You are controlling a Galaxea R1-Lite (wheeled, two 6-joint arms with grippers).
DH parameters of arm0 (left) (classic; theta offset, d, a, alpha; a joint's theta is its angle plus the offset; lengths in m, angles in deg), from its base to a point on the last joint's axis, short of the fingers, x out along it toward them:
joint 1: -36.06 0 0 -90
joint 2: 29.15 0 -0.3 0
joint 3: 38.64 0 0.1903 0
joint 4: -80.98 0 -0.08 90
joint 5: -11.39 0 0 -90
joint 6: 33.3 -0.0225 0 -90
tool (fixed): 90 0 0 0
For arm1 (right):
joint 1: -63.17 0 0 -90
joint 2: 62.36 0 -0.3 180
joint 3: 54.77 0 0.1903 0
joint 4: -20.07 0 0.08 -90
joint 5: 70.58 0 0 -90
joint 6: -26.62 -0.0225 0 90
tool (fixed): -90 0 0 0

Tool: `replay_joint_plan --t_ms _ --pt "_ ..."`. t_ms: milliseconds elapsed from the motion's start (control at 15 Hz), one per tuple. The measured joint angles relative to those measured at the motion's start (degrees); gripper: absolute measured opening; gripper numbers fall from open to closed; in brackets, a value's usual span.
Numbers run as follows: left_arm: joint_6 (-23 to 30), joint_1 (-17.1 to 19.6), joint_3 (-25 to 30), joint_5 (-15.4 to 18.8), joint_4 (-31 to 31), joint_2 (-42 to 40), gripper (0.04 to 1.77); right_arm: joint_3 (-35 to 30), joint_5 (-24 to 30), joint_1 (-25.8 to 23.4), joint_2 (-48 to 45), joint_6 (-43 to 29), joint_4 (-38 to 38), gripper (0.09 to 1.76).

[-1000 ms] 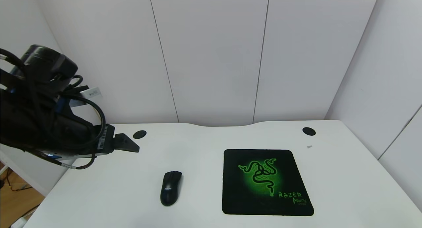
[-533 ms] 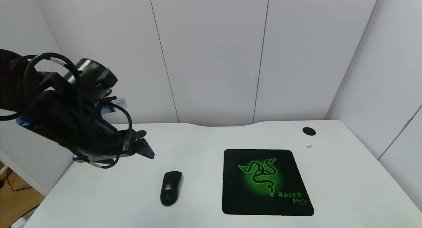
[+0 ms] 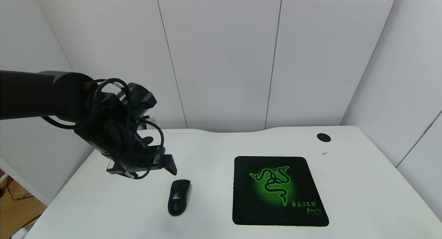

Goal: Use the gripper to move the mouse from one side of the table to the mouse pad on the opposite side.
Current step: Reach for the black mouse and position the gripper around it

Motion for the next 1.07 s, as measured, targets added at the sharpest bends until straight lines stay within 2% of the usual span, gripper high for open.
replay_joint_plan --t_ms 467,800,1067 --pt "1.7 -0.7 0.2 -0.4 -7.5 8.7 1.72 0.0 0.0 0.0 0.0 0.0 0.0 1.71" --pt "2.2 -0.6 0.3 -0.1 -8.8 13.9 1.72 0.0 0.0 0.0 0.0 0.0 0.0 1.71" --pt "4.4 -0.9 1.4 -0.7 -12.2 16.2 1.72 0.0 0.0 0.0 0.0 0.0 0.0 1.71"
